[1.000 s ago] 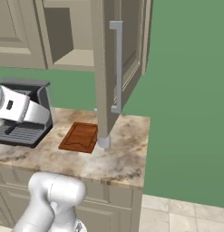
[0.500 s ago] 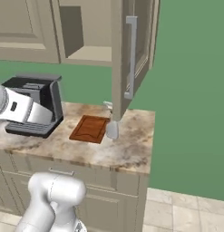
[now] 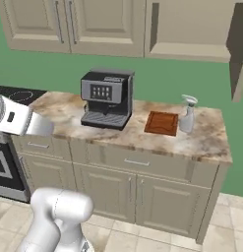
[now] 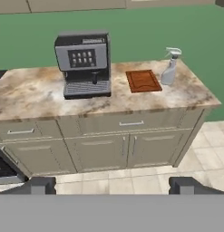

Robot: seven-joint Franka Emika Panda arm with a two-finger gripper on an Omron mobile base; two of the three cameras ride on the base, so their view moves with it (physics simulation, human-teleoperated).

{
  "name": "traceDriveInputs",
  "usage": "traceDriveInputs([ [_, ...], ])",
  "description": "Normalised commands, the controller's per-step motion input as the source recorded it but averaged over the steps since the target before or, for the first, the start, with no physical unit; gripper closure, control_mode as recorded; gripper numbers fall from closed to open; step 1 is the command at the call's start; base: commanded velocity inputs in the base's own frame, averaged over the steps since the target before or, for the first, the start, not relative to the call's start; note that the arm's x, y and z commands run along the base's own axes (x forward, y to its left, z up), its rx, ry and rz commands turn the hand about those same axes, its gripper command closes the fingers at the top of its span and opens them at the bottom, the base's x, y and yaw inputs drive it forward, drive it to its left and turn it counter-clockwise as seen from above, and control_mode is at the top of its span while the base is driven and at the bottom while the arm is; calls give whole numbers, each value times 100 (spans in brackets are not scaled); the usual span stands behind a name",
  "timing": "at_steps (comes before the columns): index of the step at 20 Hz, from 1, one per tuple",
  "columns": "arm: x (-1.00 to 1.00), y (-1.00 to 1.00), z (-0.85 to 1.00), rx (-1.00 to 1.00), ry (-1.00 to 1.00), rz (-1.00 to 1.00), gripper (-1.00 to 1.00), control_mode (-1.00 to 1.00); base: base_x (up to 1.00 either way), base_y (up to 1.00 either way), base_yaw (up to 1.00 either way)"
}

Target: Grab the spray bottle from the cabinet, then place it next to the cutting board for sanitizing. Then grab the dish brush from the countertop next to the sink and place it next to the cutting board.

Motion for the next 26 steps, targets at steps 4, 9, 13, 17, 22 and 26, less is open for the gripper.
traceDriveInputs([
  [4, 0, 0, 0, 0, 0, 0, -100, 100, 0, 100, 42],
  [9, 0, 0, 0, 0, 0, 0, -100, 100, 0, 100, 57],
  [13, 0, 0, 0, 0, 0, 0, -100, 100, 0, 100, 59],
  [17, 0, 0, 0, 0, 0, 0, -100, 100, -2, 97, 60],
  [22, 0, 0, 0, 0, 0, 0, -100, 100, 0, 77, 68],
  [26, 0, 0, 0, 0, 0, 0, -100, 100, 2, 55, 72],
])
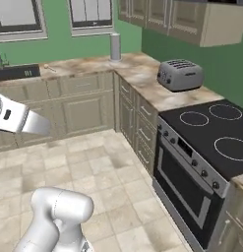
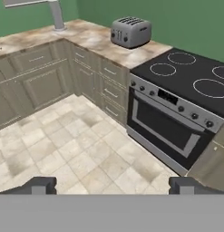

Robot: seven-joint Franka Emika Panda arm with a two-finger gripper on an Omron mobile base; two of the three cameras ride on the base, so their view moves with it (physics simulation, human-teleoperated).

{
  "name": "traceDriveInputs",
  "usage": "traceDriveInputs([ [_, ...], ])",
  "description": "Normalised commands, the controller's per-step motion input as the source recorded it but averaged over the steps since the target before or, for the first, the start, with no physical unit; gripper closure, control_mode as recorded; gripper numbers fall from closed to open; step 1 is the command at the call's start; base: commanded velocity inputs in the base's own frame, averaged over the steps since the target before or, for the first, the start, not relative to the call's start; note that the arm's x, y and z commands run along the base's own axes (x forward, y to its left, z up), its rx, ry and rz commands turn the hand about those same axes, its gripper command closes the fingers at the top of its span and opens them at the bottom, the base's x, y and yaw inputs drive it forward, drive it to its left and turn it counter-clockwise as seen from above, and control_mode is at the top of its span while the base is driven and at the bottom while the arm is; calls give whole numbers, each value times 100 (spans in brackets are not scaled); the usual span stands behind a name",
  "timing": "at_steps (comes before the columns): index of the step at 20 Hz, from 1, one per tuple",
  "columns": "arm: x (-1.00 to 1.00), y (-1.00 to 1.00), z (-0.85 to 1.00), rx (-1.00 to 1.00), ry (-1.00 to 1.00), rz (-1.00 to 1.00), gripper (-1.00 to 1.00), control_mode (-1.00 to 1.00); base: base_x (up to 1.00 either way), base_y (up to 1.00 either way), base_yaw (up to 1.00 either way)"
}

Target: Grab the spray bottle from the cabinet, then place it next to the cutting board for sanitizing. Then grab the dish brush from the countertop next to the sink and place it next to the cutting board.

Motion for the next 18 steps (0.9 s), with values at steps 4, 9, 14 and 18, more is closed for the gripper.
traceDriveInputs([
  [4, 0, 0, 0, 0, 0, 0, -100, 100, 32, 49, 62],
  [9, 0, 0, 0, 0, 0, 0, -100, 100, 78, 29, 13],
  [14, 0, 0, 0, 0, 0, 0, -100, 100, 100, 45, 15],
  [18, 0, 0, 0, 0, 0, 0, -100, 100, 100, 51, 30],
])
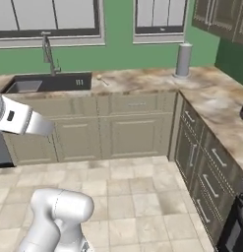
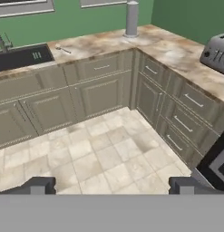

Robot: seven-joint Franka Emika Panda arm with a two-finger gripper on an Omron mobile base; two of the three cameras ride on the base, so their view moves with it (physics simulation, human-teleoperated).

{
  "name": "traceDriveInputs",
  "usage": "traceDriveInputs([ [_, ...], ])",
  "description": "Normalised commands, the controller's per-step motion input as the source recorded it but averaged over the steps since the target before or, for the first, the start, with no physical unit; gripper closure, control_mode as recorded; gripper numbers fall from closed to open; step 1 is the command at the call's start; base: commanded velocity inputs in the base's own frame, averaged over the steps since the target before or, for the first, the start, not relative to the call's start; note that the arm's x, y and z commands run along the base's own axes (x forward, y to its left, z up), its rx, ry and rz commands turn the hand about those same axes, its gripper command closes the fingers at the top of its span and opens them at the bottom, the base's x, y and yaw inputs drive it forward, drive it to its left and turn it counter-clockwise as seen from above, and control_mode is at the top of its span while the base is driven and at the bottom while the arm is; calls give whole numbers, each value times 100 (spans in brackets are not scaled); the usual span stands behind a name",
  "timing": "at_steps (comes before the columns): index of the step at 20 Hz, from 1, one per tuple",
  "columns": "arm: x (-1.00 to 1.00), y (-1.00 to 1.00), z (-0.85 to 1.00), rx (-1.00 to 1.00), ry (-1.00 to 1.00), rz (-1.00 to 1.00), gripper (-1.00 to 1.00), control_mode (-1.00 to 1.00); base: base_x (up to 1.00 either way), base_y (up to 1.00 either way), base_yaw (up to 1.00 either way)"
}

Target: Grab the spray bottle from the cabinet, then place it next to the cutting board for sanitizing. Then grab the dish brush from the countertop next to the sink and place it next to the cutting board.

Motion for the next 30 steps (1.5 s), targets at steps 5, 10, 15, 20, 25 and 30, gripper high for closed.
traceDriveInputs([
  [5, 0, 0, 0, 0, 0, 0, -100, 100, 100, 4, 42],
  [10, 0, 0, 0, 0, 0, 0, -100, 100, 100, -26, 33],
  [15, 0, 0, 0, 0, 0, 0, -100, 100, 100, -61, 15],
  [20, 0, 0, 0, 0, 0, 0, -100, 100, 100, -50, 8],
  [25, 0, 0, 0, 0, 0, 0, -100, 100, 97, -18, 9],
  [30, 0, 0, 0, 0, 0, 0, -100, 100, 90, -8, 6],
])
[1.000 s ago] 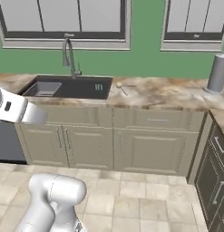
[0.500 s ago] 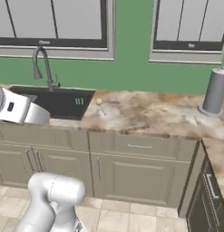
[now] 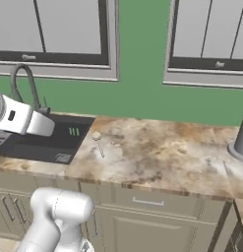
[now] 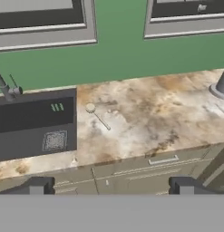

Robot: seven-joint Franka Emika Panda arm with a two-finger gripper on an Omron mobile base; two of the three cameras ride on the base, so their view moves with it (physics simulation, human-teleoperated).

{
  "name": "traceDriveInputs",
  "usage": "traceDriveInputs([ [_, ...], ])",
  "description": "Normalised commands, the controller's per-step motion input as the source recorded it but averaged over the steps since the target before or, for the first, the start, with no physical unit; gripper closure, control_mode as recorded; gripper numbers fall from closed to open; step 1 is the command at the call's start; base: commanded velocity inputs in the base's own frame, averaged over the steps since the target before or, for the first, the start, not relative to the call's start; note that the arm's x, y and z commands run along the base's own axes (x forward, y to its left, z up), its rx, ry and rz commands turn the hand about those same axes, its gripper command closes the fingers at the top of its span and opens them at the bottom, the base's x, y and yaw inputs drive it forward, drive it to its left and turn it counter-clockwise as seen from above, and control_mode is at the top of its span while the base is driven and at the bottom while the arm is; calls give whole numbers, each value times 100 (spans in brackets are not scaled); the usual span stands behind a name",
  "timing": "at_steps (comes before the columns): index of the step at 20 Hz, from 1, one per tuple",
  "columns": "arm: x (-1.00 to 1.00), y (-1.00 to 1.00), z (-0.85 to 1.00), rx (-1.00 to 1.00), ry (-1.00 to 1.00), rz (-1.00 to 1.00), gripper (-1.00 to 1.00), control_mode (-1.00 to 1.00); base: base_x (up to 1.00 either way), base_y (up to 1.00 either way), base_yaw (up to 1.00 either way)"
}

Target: Grab the spray bottle from the cabinet, then place it next to the cutting board for sanitizing. Then grab the dish brush from the countertop next to the sink and place it next to the cutting board.

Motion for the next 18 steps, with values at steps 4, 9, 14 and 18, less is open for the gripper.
traceDriveInputs([
  [4, 0, 0, 0, 0, 0, 0, -100, 100, 80, -6, 8],
  [9, 3, 0, -7, 1, 1, 2, -100, -100, 51, -4, 7],
  [14, -5, 0, -74, 13, 20, 18, -100, -100, 0, 0, 0],
  [18, 8, 0, -100, 11, 34, 17, -100, -100, 0, 0, 0],
])
